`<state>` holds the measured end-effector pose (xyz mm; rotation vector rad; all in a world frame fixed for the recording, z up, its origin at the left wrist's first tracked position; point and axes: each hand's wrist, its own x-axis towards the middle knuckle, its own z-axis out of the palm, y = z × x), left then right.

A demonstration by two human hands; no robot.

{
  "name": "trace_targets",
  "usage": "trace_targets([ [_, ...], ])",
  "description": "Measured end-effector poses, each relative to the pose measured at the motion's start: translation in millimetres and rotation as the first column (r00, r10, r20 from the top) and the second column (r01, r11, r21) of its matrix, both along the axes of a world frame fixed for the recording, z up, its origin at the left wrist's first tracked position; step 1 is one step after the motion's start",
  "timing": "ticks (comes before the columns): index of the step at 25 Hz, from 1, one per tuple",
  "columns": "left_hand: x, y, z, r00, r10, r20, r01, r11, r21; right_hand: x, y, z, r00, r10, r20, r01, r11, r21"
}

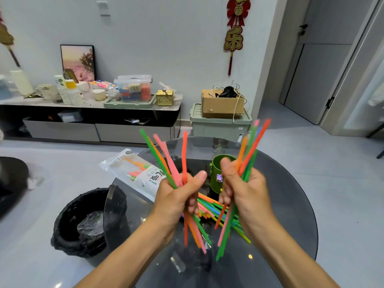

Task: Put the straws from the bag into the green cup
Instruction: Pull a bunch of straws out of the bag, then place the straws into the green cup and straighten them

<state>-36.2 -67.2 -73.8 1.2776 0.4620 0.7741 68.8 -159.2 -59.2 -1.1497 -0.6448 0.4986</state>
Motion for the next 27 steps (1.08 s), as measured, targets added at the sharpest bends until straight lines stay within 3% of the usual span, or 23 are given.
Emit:
trace_targets([
  [2,2.2,0.6,1.4,1.000,0.007,0.015,-0.007,0.999,-0.037,-4.8,0.9,-4.6,1.000,-0.008,-0.012,0.008,1.000,-0.026],
  [5,-1.4,14.1,13.0,0.984,-0.014,0.179,0.019,1.000,-0.025,4.3,-1.0,6.8,0.996,0.040,-0.076,-0.031,0.993,0.115],
  [9,0.7,5.9,1.5,0.999,0.028,-0.023,-0.026,0.998,0.049,-2.2,6.7,-14.1,0.997,0.022,0.069,-0.018,0.998,-0.054],
  [13,-2.9,14.4,3.2,0.996,-0.016,0.091,0.012,0.999,0.040,2.8,6.3,-25.0,0.997,0.050,-0.058,-0.050,0.999,0.006],
  [16,-4.4,4.3,-11.0,0.996,-0.073,-0.047,0.074,0.997,0.017,-10.5,0.6,-28.8,0.991,0.113,-0.067,-0.119,0.989,-0.093],
  [18,0.6,2.7,-9.6,0.997,-0.075,-0.017,0.075,0.997,-0.005,-7.4,3.0,-16.8,0.986,0.112,-0.125,-0.115,0.993,-0.010],
  [22,38.9,38.9,46.0,0.955,-0.144,0.259,0.164,0.985,-0.055,57.1,21.3,53.4,0.966,0.053,-0.253,0.022,0.958,0.286],
  [27,135.5,63.2,60.6,0.974,-0.126,0.191,0.136,0.990,-0.043,117.5,66.2,48.4,0.942,-0.225,-0.250,0.273,0.946,0.174],
])
